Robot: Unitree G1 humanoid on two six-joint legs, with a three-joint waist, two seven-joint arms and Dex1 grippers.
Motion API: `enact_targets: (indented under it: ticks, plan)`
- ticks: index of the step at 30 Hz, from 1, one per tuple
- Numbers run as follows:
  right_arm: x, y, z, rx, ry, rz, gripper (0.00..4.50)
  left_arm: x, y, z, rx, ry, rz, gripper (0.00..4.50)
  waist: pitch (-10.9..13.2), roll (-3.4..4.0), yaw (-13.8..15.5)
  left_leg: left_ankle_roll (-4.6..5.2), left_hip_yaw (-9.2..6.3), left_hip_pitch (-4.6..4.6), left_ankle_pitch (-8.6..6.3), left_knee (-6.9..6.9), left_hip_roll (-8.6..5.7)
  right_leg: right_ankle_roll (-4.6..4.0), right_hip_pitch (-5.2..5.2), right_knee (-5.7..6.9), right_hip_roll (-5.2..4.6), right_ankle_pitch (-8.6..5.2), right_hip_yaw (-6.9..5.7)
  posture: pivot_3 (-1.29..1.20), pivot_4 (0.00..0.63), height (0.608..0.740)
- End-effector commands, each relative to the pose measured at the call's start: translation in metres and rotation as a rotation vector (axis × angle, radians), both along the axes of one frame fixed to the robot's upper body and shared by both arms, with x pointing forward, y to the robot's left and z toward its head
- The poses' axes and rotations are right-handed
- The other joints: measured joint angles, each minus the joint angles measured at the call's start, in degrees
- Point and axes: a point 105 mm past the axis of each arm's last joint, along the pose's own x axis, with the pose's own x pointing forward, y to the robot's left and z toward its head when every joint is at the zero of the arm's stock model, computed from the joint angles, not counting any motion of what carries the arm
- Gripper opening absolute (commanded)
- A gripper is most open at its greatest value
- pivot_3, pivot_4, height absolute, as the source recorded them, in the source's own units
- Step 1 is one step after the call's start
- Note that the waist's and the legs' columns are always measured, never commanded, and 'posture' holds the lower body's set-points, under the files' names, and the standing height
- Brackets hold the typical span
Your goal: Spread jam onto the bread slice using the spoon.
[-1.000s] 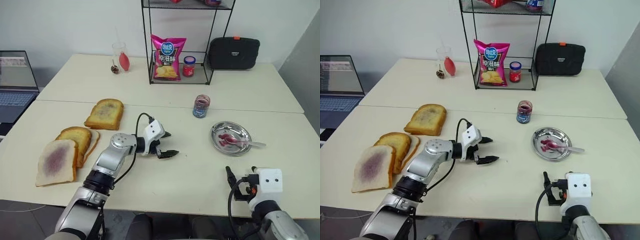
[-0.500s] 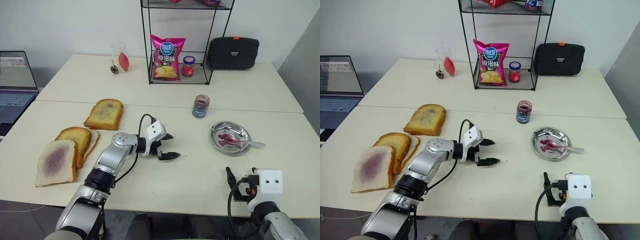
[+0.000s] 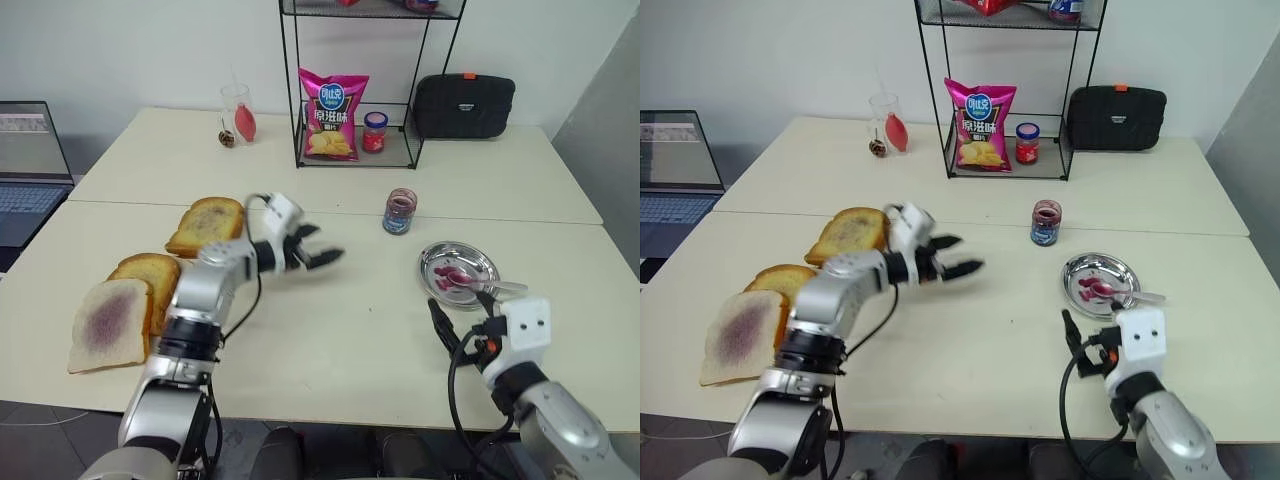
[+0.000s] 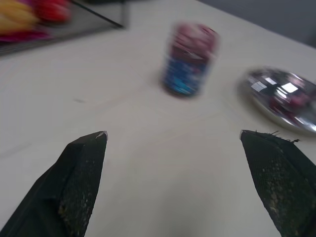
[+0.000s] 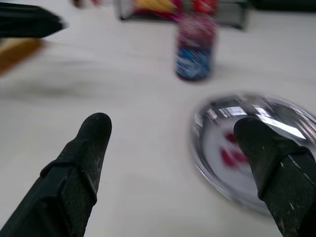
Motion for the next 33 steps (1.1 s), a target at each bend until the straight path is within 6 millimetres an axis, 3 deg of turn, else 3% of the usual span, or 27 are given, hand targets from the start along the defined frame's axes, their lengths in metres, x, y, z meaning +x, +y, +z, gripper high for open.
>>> enact_targets:
  ticks: [1, 4, 6, 10, 16, 19, 21, 28, 30, 33]
  plan:
    - [0.006, 0.023, 0.011, 0.001, 0.011, 0.239, 4.5, -0.003, 0.106, 0.019, -0.1, -0.047, 0.432, 4.48, 0.0, -0.01, -0.4, 0.0, -0.03, 0.03, 0.0, -0.07, 0.01, 0.0, 0.01, -0.02, 0.01, -0.01, -0.01, 0.0, 0.15, 0.74]
    - [0.016, 0.039, 0.016, -0.026, 0.025, 0.431, 4.5, -0.036, 0.17, 0.007, -0.114, -0.009, 0.613, 4.48, 0.0, -0.02, 0.1, -0.01, -0.11, -0.04, -0.03, -0.14, 0.03, -0.03, -0.01, -0.04, 0.0, -0.04, -0.16, 0.0, 0.15, 0.74]
    - [0.018, 0.045, 0.02, -0.037, 0.025, 0.524, 4.5, -0.058, 0.191, -0.004, -0.12, 0.036, 0.66, 4.48, 0.0, -0.01, 0.1, -0.08, -0.02, -0.14, -0.09, -0.19, 0.0, -0.14, -0.15, -0.08, -0.09, 0.0, -0.08, 0.0, 0.15, 0.74]
    - [0.018, 0.053, 0.027, -0.03, 0.031, 0.637, 4.5, -0.095, 0.188, -0.027, -0.25, 0.151, 0.611, 4.48, 0.3, -0.49, 1.1, -0.12, -0.1, -0.39, -0.16, -0.17, 0.05, -0.08, -0.3, -0.11, -0.26, -0.05, -0.24, 0.0, 0.15, 0.74]
    - [0.011, 0.058, 0.033, 0.011, 0.052, 0.734, 4.5, -0.136, 0.19, -0.03, -0.309, 0.202, 0.557, 4.48, 0.4, -0.61, 1.2, -0.12, -0.04, -0.13, -0.15, 0.0, -0.02, -0.09, 0.04, -0.07, -0.5, -0.05, -0.22, 0.0, 0.15, 0.74]
    - [0.011, 0.058, 0.031, 0.015, 0.055, 0.733, 4.5, -0.138, 0.203, -0.02, -0.286, 0.175, 0.589, 4.48, 0.4, -0.6, 0.9, -0.11, -0.02, -0.05, -0.14, -0.01, -0.04, -0.09, 0.03, -0.03, -0.44, -0.06, -0.17, 0.0, 0.15, 0.74]
    - [0.012, 0.06, 0.029, 0.022, 0.061, 0.732, 4.5, -0.128, 0.209, -0.005, -0.251, 0.138, 0.594, 4.48, 0.4, -0.62, 1.0, -0.12, -0.07, -0.07, -0.14, -0.01, 0.0, -0.05, 0.02, -0.04, -0.21, -0.08, -0.22, 0.0, 0.15, 0.74]
    - [0.012, 0.064, 0.026, 0.038, 0.059, 0.724, 4.5, -0.109, 0.211, 0.02, -0.119, 0.049, 0.565, 4.48, 0.5, -0.47, 1.4, -0.13, 0.01, -0.08, -0.13, -0.07, 0.02, -0.39, -0.04, -0.02, -0.17, -0.01, -0.18, 0.0, 0.15, 0.74]
    - [0.011, 0.064, 0.026, 0.041, 0.059, 0.724, 4.5, -0.106, 0.205, 0.022, -0.118, 0.069, 0.528, 4.48, 0.5, -0.52, 1.4, -0.14, 0.02, -0.17, -0.14, -0.06, 0.04, -0.39, -0.13, -0.05, -0.17, 0.0, -0.18, 0.0, 0.15, 0.74]
    - [0.009, 0.064, 0.025, 0.045, 0.06, 0.726, 4.5, -0.122, 0.203, 0.015, -0.108, 0.148, 0.478, 4.48, 0.5, -0.54, 1.0, -0.14, 0.02, -0.23, -0.14, -0.09, 0.07, -0.39, -0.24, -0.02, -0.15, 0.0, -0.19, 0.0, 0.15, 0.74]
